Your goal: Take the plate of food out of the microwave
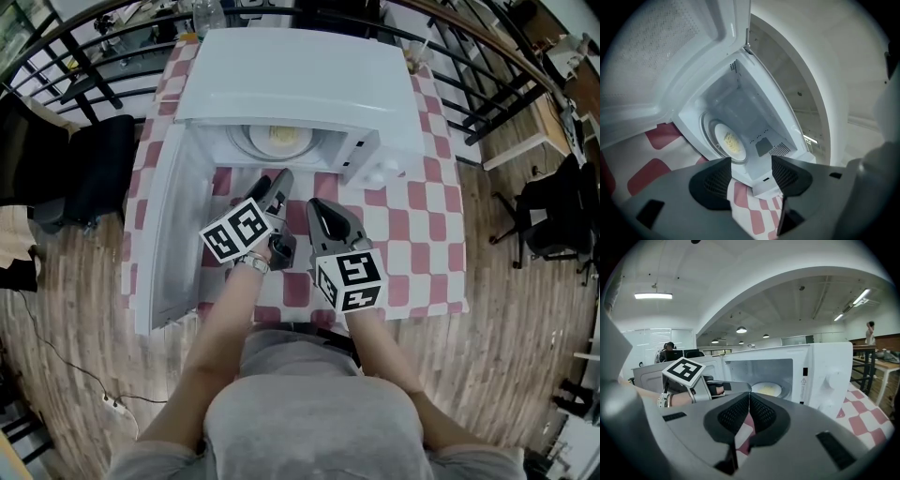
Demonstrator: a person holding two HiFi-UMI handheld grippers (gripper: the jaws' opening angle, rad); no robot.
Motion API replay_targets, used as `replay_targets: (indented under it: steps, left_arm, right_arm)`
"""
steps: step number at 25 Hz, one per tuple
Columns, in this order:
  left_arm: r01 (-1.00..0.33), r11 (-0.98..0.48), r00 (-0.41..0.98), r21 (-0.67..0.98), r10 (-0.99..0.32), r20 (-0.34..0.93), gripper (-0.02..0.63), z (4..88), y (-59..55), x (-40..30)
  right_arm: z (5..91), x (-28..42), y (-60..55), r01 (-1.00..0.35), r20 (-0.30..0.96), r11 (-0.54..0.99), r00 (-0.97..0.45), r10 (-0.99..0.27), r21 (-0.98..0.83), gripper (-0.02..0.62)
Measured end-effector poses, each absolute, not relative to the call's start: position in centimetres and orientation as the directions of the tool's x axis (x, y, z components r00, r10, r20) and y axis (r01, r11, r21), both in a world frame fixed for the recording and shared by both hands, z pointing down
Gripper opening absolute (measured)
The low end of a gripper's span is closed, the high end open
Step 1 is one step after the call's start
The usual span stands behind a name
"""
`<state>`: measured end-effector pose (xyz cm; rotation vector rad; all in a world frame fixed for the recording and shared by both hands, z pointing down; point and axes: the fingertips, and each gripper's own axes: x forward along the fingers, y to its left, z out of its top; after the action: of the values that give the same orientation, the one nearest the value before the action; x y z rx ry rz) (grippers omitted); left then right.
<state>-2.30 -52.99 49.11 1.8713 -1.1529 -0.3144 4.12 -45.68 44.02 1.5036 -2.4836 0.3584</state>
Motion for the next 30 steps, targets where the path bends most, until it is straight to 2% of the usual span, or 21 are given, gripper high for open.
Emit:
replay_targets:
  steps: [10,24,30]
  left_arm:
    - [-0.545,-0.052,0.512,0.837,-0.811,0.283,0.296,52.4,-55.6,-1.8]
    - [-0.415,0.152,0.458,0.897,-0.817,0.35,0.296,56.1,-59.2,-2.6]
    - [-0.442,0.212,0.422,0.871,-0.808,0.411,0.285,56.9,-59.6,-2.6]
  right_arm:
    - [45.9,4.8,-47.1,-0.887,0.33,0.446,-0.458,-0.826,-0.115,0.026]
    - [48.2,6.1,-48.4,-0.894,0.366,0.428,-0.445,-0.817,-0.131,0.026]
    - [48.7,6.6,-49.1,-0.894,0.375,0.426,-0.446,-0.813,-0.141,0.026]
